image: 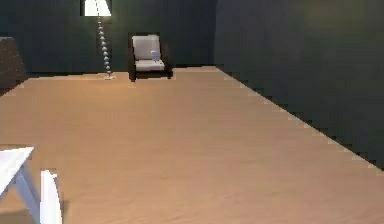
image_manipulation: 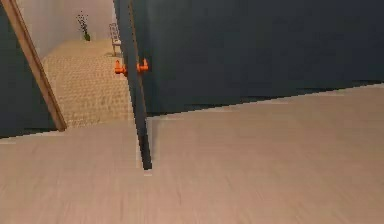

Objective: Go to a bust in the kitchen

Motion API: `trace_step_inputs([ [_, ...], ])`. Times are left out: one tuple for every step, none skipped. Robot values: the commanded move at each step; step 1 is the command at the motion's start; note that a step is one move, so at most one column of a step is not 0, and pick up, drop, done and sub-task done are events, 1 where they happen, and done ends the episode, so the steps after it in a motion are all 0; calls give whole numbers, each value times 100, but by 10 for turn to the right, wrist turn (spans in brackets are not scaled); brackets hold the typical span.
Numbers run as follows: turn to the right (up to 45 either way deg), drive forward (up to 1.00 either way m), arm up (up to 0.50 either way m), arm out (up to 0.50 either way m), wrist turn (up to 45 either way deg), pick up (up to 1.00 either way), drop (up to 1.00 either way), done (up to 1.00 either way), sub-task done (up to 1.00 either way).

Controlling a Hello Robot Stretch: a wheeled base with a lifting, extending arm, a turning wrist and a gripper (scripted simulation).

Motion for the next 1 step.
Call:
trace_step_inputs([
  [450,0,0,0,0,0,0,0,0],
])
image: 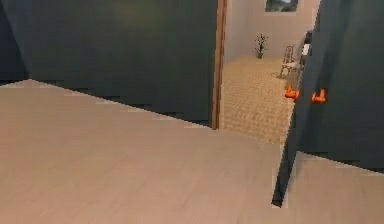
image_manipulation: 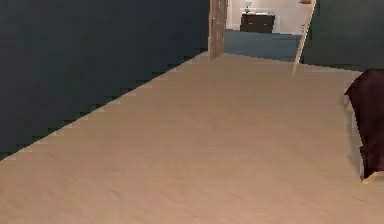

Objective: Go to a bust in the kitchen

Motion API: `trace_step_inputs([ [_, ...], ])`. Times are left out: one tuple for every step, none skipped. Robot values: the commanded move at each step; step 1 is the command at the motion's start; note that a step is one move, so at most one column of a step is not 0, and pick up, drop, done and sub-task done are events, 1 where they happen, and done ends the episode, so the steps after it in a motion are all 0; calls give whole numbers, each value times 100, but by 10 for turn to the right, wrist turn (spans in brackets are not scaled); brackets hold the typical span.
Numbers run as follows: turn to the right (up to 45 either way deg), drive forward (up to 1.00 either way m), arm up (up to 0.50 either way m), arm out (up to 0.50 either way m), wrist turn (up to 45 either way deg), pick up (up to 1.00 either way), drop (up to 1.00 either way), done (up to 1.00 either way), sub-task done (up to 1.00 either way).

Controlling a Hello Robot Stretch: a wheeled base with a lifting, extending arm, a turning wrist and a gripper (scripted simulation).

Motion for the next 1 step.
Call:
trace_step_inputs([
  [90,0,0,0,0,0,0,0,0],
])
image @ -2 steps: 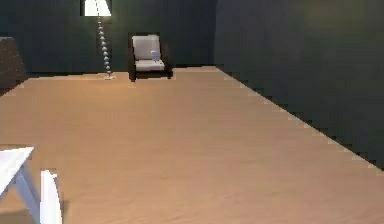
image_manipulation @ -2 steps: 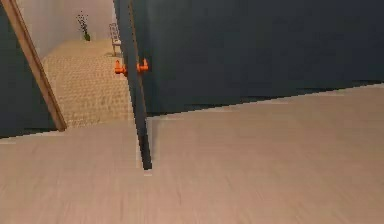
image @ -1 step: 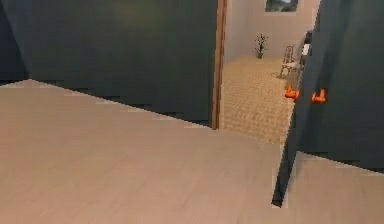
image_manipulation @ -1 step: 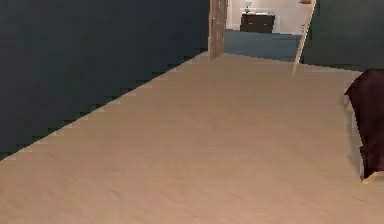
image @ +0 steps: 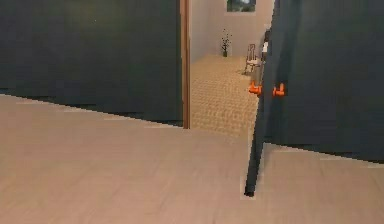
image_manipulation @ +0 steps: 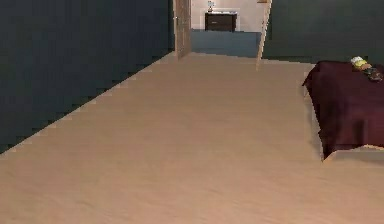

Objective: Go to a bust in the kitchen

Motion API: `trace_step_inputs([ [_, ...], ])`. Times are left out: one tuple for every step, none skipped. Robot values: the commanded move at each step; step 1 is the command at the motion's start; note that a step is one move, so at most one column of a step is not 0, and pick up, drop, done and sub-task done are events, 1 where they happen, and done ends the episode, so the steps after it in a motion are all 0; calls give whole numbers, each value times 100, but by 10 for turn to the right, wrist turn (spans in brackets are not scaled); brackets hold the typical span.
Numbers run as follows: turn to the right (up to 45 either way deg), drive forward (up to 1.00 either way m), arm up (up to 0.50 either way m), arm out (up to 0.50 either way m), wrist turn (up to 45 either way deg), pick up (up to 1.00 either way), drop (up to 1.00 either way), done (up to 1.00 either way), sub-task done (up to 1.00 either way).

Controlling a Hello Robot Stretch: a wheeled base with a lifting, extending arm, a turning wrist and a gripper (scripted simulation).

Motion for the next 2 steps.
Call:
trace_step_inputs([
  [0,100,0,0,0,0,0,0,0],
  [0,35,0,0,0,0,0,0,0],
])
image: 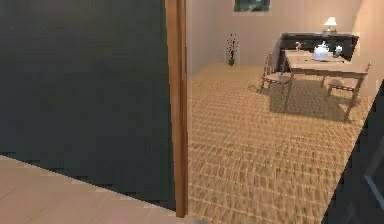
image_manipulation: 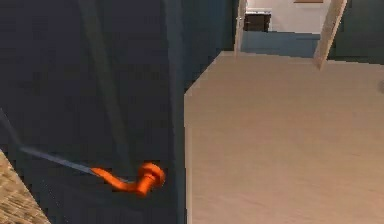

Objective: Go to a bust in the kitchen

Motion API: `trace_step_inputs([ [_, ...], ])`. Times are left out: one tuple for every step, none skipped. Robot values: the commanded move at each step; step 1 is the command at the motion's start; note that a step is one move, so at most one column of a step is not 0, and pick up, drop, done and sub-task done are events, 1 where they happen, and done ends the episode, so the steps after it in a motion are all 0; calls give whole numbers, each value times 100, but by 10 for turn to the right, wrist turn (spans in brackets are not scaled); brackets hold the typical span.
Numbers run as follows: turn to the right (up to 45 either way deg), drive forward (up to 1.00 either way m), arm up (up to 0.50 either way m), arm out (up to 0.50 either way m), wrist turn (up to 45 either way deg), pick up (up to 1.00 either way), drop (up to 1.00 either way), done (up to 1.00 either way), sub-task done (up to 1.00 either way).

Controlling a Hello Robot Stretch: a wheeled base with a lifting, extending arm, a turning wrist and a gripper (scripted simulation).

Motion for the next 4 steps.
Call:
trace_step_inputs([
  [120,0,0,0,0,0,0,0,0],
  [0,100,0,0,0,0,0,0,0],
  [0,25,0,0,0,0,0,0,0],
  [-420,0,0,0,0,0,0,0,0],
])
